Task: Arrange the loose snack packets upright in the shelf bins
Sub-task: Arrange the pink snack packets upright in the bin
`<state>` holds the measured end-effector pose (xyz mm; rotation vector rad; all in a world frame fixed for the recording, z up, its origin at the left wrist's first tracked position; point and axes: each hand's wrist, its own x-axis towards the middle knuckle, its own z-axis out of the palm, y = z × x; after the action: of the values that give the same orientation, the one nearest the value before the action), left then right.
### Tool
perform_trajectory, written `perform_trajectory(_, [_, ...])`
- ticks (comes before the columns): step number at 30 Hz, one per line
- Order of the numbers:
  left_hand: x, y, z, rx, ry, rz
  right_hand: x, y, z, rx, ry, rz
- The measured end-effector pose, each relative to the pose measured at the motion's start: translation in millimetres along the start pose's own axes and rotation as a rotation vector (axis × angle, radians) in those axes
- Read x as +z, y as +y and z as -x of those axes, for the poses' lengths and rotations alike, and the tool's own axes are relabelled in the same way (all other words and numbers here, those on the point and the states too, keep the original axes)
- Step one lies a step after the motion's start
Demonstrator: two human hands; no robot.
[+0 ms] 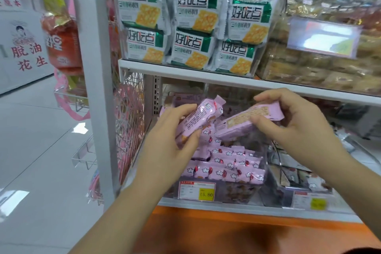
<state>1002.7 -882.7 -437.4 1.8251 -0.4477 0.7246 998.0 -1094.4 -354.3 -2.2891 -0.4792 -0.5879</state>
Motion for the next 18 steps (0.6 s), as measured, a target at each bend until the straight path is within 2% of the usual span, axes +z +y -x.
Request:
perform_trajectory(6, [8.2, 10.2, 5.4, -0.148, -0.132, 0.191, 13.9, -18.7, -6.3, 0.154, -0.129, -0.347])
perform_trajectory(9, [8.9, 15.2, 7.6, -0.227, -0.157, 0.256, 25.8, -18.4, -11.9, 0.175, -0.121, -0.310])
perform_trajectory(14, [1.4, 15.8, 6.0, -0.250, -0.152, 0.290, 38.7, -18.3, -22.9, 0.230, -0.131, -0.357])
perform_trajectory(18, [-0.2, 11.6, 7.1, -0.210, -0.142, 0.160, 51.8, -23.6, -32.6, 0.285, -0.152, -0.410])
